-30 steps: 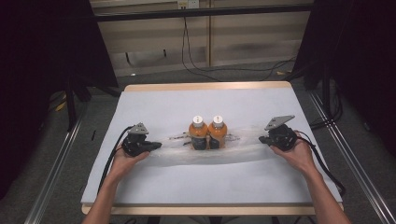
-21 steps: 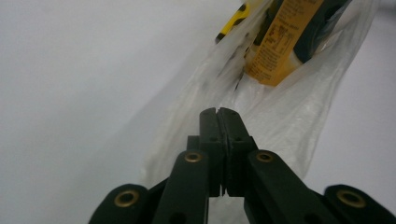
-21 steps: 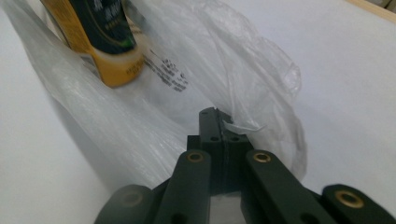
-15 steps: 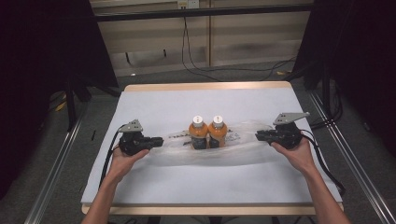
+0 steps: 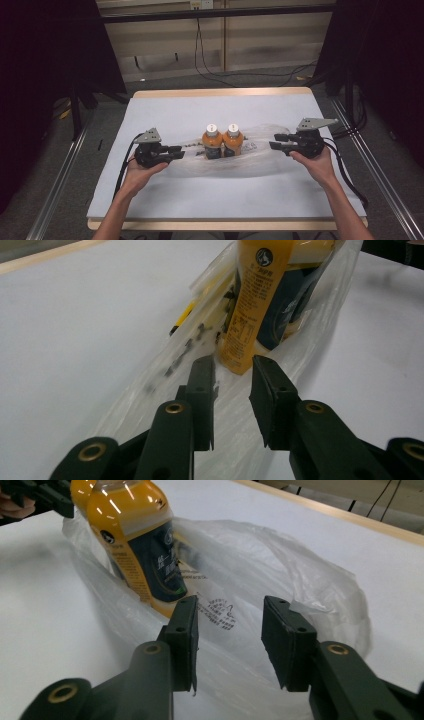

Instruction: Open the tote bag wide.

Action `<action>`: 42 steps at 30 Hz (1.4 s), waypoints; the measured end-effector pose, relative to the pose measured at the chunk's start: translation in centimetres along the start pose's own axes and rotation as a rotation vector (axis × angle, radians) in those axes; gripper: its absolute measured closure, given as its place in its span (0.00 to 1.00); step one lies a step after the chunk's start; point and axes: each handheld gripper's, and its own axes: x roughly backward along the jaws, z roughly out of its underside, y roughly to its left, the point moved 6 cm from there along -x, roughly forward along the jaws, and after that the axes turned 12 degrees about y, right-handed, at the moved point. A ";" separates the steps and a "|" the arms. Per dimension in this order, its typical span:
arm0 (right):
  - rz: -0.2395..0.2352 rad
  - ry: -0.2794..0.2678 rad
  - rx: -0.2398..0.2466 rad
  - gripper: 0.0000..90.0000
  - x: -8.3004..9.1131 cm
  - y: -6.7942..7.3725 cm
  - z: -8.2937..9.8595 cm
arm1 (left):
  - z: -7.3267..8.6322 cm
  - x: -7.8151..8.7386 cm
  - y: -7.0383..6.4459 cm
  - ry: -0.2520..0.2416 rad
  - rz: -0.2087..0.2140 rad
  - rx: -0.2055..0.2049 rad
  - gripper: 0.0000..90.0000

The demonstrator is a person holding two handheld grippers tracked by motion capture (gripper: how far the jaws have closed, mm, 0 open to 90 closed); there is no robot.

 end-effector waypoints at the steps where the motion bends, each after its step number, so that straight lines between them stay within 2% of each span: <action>1: 0.001 -0.005 -0.001 0.65 0.0 0.0 0.0 | 0.0 0.0 -0.1 -0.001 -0.001 -0.005 0.79; 4: 0.001 -0.010 0.006 0.65 0.0 0.2 -0.3 | -0.3 -0.1 -0.6 -0.013 0.008 -0.004 0.78; 10: 0.035 -0.046 0.023 0.62 -0.5 0.9 -1.2 | -1.3 -0.5 -2.3 -0.032 0.043 -0.040 0.78; 15: -0.009 -0.022 0.011 0.75 -1.0 1.1 -1.2 | -2.3 -1.1 -4.3 -0.045 0.095 -0.071 0.85; 17: -0.010 -0.012 0.026 0.82 -1.0 1.6 -1.5 | -2.6 -1.4 -5.1 -0.046 0.106 -0.090 0.86; 19: -0.041 -0.011 0.055 0.93 -1.2 2.7 -2.4 | -3.0 -1.9 -5.8 -0.048 0.121 -0.099 0.88; 22: -0.057 0.003 0.076 0.97 -1.6 3.5 -2.9 | -3.6 -2.8 -6.6 -0.042 0.122 -0.112 0.90; 26: -0.092 0.027 0.097 1.00 -2.9 4.5 -3.8 | -4.5 -3.9 -7.2 -0.049 0.137 -0.103 0.94; 28: -0.137 0.009 0.085 1.00 -3.3 4.7 -4.4 | -4.8 -4.5 -7.2 -0.042 0.138 -0.115 0.94; 31: -0.123 0.035 0.093 1.00 -3.9 4.3 -5.2 | -5.4 -5.4 -7.1 -0.022 0.129 -0.121 0.96; 33: -0.122 0.053 0.096 1.00 -4.2 4.0 -6.0 | -5.8 -5.9 -7.1 -0.033 0.121 -0.113 0.98; 35: -0.113 0.074 0.103 1.00 -4.6 3.6 -6.6 | -6.0 -6.4 -7.2 -0.043 0.130 -0.098 0.98; 39: -0.118 0.123 0.095 1.00 -6.3 2.5 -7.1 | -6.1 -7.4 -7.5 -0.032 0.105 -0.104 0.99; 41: -0.119 0.150 0.101 1.00 -7.4 2.4 -6.9 | -6.2 -7.9 -7.5 -0.006 0.054 -0.123 0.99; 42: -0.122 0.159 0.099 1.00 -8.0 2.3 -6.8 | -6.3 -8.2 -7.6 -0.001 0.063 -0.123 0.98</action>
